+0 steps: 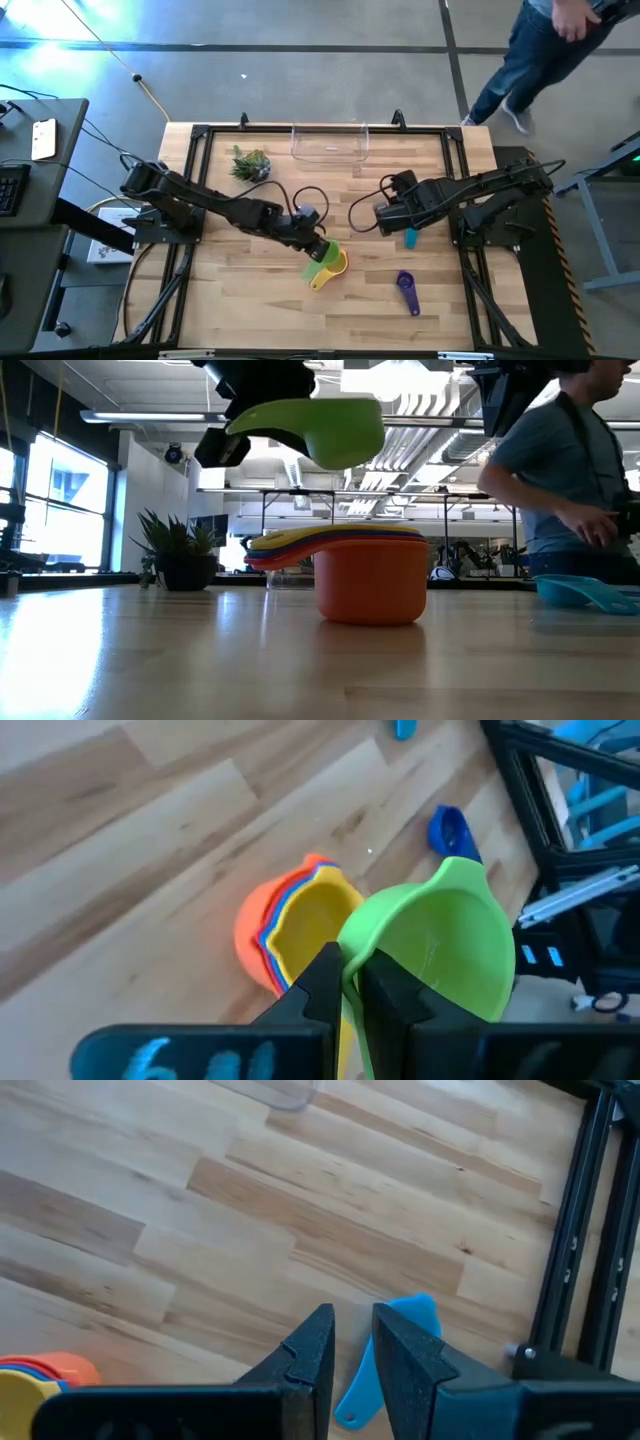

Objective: Nest measuring cups in basket
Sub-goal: Stack the green measuring cup into the yellow measuring cup

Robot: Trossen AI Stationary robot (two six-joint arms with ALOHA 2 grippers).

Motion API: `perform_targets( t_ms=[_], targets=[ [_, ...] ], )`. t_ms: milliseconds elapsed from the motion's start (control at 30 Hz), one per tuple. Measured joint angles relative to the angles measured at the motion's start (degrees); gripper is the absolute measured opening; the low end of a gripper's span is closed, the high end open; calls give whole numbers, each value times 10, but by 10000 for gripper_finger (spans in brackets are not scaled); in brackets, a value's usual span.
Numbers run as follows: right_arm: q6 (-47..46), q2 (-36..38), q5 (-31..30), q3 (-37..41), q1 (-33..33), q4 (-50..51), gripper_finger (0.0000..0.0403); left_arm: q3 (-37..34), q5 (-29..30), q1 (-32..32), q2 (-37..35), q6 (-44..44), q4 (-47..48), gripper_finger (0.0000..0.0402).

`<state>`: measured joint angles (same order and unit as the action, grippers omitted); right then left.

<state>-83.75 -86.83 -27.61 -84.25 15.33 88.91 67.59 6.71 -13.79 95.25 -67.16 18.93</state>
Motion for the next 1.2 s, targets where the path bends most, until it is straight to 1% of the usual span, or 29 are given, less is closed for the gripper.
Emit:
perform_targets(
  t_ms=[100,300,500,767,1200],
  targets=[
    [3,0,0,0,0,-1,61,1,15,-9,9,-8,-28,15],
    [18,0,-1,0,0,-6,61,0,29,-21,36,-29,-24,15],
    [20,0,-2,0,0,-13,61,0,29,-22,67,-41,-56,15],
    [21,0,-5,0,0,-17,61,0,26,-22,91,-47,-69,15],
    [25,0,-6,0,0,-18,61,0,2,-12,100,-52,-69,36]
  ],
)
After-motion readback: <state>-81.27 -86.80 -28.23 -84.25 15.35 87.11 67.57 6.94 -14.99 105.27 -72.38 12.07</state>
